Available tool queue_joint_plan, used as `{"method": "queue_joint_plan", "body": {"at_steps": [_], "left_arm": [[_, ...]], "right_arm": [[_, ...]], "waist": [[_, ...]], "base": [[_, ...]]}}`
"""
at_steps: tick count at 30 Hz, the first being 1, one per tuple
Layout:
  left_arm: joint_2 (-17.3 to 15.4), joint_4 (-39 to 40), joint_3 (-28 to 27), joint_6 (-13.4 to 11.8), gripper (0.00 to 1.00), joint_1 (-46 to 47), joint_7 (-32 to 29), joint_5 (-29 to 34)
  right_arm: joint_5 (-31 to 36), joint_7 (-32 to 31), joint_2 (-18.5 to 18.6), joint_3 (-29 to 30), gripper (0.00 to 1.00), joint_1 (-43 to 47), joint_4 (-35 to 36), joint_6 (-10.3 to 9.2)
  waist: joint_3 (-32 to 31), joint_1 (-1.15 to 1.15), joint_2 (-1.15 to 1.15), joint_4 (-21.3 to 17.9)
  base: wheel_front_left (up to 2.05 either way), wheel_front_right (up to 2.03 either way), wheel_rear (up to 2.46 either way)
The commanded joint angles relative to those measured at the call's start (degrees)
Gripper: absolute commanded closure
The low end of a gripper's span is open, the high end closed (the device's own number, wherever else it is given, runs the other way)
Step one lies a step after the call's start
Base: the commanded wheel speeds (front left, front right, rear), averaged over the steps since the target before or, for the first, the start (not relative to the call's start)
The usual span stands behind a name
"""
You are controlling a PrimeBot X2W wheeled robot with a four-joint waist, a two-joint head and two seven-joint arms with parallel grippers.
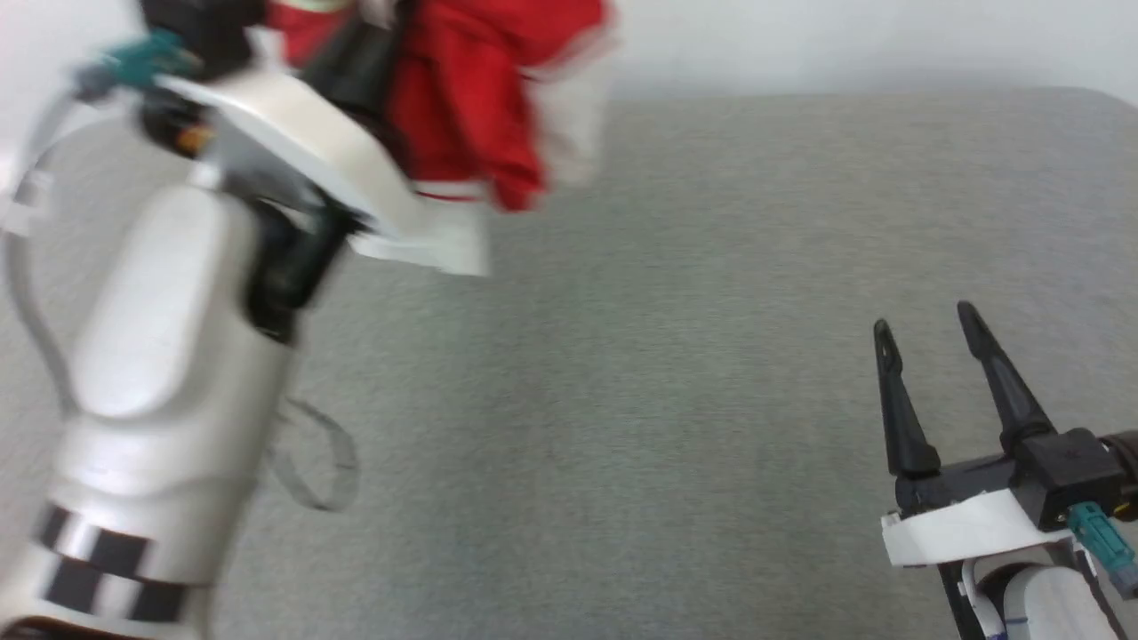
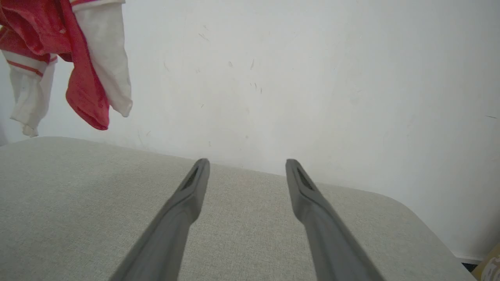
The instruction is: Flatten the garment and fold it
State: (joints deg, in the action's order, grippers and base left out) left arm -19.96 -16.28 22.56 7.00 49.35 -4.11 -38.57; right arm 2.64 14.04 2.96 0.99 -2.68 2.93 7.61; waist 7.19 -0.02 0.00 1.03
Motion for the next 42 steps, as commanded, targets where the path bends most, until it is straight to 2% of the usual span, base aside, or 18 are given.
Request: {"method": "queue_joint_plan", "body": {"at_steps": [1,7,10,12,17,20,21,22,29,33,38,42], "left_arm": [[1.36,0.96,0.75,-0.33,1.00,-1.33,0.69,-0.29],[8.02,2.42,3.85,-1.55,1.00,-4.31,4.75,-0.15],[9.56,0.17,5.68,-1.68,1.00,-5.94,6.72,1.01],[9.71,-2.54,7.28,-1.62,1.00,-7.76,6.85,1.77],[6.13,-13.14,14.13,-1.39,1.00,-11.92,2.64,7.28],[5.34,-17.99,17.11,-1.13,1.00,-12.75,1.93,9.66],[5.48,-19.05,17.59,-1.07,0.62,-12.80,2.41,10.03],[5.73,-19.85,17.94,-1.09,0.00,-12.71,3.26,10.46],[7.11,-22.43,18.00,-1.95,0.00,-12.13,11.45,11.75],[6.71,-21.24,16.23,-2.96,0.00,-12.87,16.23,11.18],[4.50,-16.20,11.99,-5.73,0.00,-16.31,18.67,10.01],[2.33,-8.47,7.00,-8.91,0.00,-21.82,19.06,9.77]], "right_arm": [[0.38,-0.33,-0.08,-0.13,0.00,0.66,0.07,-0.12],[-0.30,-0.48,-0.08,0.33,0.00,0.73,0.08,-0.12],[-0.83,-0.38,-0.08,0.99,0.00,0.60,-0.24,-0.12],[-1.24,-0.27,-0.08,1.25,0.00,0.53,-0.46,-0.12],[-1.93,0.01,-0.08,1.61,0.00,0.13,-1.79,-0.12],[-1.90,0.13,-0.08,1.23,0.00,-0.41,-3.06,-0.12],[-1.89,0.17,-0.08,1.08,0.00,-0.61,-3.51,-0.12],[-1.88,0.20,-0.08,1.01,0.00,-0.78,-3.93,-0.12],[-1.10,0.20,-0.08,1.20,0.00,-1.10,-6.76,-0.12],[-0.69,-0.16,-0.08,1.79,0.00,-0.33,-7.89,-0.12],[-0.55,-1.14,-0.08,2.43,0.00,1.50,-8.53,-0.12],[-0.66,-1.91,-0.08,2.74,0.00,3.19,-8.41,-0.12]], "waist": [[-1.15,0.02,0.00,-5.26],[1.61,0.02,0.00,-10.99],[3.33,0.02,0.00,-12.84],[4.49,0.02,0.00,-13.50],[7.24,0.02,0.00,-13.29],[8.11,0.02,0.00,-12.53],[8.22,0.02,0.00,-12.17],[8.23,0.02,0.00,-11.75],[5.16,0.02,0.00,-8.08],[1.55,0.02,0.00,-5.68],[-2.85,0.02,0.00,-2.65],[-5.22,0.02,0.00,-0.58]], "base": [[0.00,0.00,0.00],[0.00,0.00,0.00],[0.00,0.00,0.00],[0.00,0.00,0.00],[0.00,0.00,0.00],[0.00,0.00,0.00],[0.00,0.00,0.00],[0.00,0.00,0.00],[0.00,0.00,0.00],[0.00,0.00,0.00],[0.00,0.00,0.00],[0.00,0.00,0.00]]}}
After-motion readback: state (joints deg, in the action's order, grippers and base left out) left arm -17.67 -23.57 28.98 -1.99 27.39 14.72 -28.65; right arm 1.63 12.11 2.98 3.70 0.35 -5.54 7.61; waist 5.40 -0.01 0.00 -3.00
